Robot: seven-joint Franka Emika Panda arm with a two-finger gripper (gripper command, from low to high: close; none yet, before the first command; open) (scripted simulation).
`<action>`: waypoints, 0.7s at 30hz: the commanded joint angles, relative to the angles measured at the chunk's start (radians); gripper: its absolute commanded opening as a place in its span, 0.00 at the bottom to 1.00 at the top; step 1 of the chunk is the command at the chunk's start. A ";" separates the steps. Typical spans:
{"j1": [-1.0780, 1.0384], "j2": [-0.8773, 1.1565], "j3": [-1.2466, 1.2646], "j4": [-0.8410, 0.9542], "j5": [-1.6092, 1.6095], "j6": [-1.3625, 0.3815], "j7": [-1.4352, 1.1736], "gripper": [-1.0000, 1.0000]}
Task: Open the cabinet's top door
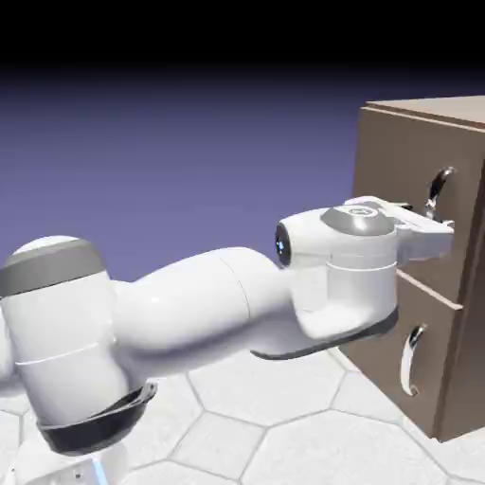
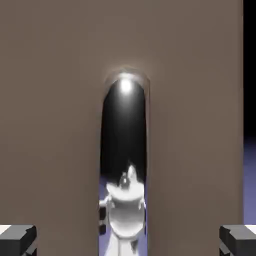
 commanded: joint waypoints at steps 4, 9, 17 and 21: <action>-0.080 0.014 0.044 -0.109 0.020 -0.106 0.016 0.00; -0.164 0.127 0.089 -0.175 -0.019 -0.157 0.179 0.00; -0.418 0.289 0.302 -0.386 0.095 -0.347 0.329 0.00; -0.526 0.279 0.447 -0.520 0.245 -0.512 0.288 0.00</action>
